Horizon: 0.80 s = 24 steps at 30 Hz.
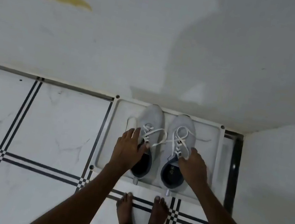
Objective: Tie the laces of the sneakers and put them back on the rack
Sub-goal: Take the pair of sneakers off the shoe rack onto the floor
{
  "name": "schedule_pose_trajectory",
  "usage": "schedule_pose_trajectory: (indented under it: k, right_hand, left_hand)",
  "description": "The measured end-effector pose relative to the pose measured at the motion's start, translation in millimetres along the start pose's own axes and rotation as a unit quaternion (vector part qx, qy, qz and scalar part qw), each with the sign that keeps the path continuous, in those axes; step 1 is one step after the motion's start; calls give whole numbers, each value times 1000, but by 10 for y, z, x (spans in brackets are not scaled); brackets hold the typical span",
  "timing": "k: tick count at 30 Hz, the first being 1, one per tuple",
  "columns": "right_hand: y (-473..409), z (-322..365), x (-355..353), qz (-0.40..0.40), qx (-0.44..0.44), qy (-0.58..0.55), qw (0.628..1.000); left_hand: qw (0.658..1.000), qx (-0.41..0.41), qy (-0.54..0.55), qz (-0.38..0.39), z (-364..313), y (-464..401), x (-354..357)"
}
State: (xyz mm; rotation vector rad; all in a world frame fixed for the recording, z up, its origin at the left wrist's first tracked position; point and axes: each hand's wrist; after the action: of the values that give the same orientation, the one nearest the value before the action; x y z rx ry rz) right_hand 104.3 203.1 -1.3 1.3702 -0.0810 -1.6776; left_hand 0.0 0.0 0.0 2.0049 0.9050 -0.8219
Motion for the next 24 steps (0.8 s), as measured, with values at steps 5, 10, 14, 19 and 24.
schedule_pose_trajectory:
  k: [5,10,14,19,24]
  right_hand:
    - [26,-202,253,44,78,-94,991]
    - [53,-394,343,55,36,-49,997]
    - [99,-392,393,35,68,-59,995]
    - [243,-382,380,13,73,-88,993]
    - [657,-449,345,14,50,-120,991]
  left_hand:
    - [992,-97,76,40,271,191,359]
    - [990,-129,55,-17,232,128,451]
    - [990,-137,43,-10,248,126,414]
    - [984,-146,98,-23,184,357,308]
    - [978,-137,148,-44,181,801,169]
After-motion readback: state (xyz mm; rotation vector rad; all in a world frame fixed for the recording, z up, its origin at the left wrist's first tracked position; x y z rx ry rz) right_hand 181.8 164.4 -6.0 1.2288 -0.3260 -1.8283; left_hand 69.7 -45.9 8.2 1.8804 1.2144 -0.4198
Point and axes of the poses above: each hand's wrist, its own y-axis away from the middle knuckle, its own x-axis out of the palm, z = x × y, and after that the axes turned 3 degrees about y, right-handed
